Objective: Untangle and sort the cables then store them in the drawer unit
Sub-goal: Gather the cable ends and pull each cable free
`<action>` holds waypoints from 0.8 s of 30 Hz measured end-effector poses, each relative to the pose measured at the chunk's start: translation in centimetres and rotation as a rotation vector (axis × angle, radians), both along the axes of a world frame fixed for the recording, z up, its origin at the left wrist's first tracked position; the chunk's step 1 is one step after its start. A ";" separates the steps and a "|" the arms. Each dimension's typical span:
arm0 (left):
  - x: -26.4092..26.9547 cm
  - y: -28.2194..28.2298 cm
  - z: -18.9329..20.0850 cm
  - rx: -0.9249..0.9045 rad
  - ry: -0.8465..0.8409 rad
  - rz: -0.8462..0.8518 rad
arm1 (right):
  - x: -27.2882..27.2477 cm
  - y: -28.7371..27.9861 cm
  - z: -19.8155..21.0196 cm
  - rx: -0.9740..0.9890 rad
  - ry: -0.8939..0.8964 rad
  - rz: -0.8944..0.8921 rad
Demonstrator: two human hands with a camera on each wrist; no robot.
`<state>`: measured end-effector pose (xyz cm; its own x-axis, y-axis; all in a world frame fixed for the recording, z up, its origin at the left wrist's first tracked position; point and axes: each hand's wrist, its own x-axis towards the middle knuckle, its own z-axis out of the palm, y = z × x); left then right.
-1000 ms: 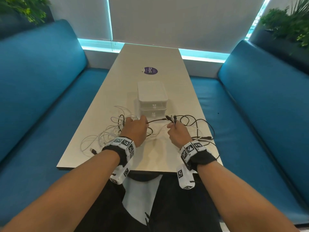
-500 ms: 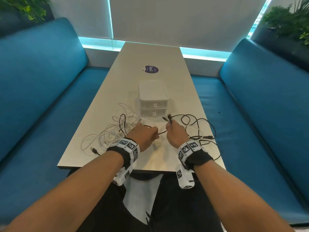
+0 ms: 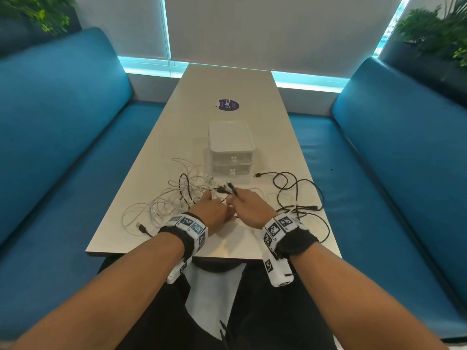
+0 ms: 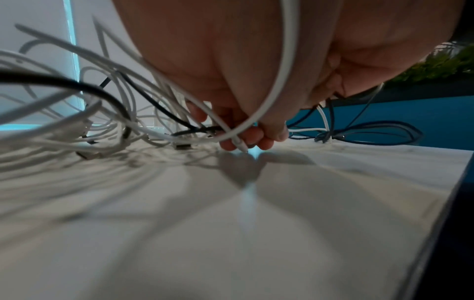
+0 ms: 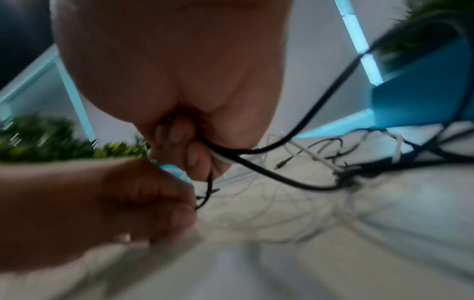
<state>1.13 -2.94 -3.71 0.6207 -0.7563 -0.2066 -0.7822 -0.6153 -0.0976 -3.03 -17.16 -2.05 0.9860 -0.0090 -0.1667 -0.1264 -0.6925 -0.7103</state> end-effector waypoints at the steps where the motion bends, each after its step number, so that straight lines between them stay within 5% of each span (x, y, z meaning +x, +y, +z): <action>1: 0.0 0.1 0.0 -0.005 -0.002 -0.012 | -0.1 0.0 -0.3 -0.084 -0.004 0.029; 7: 2.0 1.4 -0.7 -0.113 0.063 0.068 | -1.2 -2.6 -0.4 -0.388 -0.105 0.085; 12: 2.4 1.8 0.2 -0.145 0.095 0.071 | -1.8 -5.2 -1.0 -0.541 0.053 -0.060; 21: 1.2 0.3 -0.2 -0.156 0.082 0.086 | -0.7 -0.9 0.2 -0.067 0.025 -0.174; 24: 1.4 0.3 -0.4 -0.208 0.066 0.096 | -0.3 0.3 0.0 -0.074 0.044 -0.158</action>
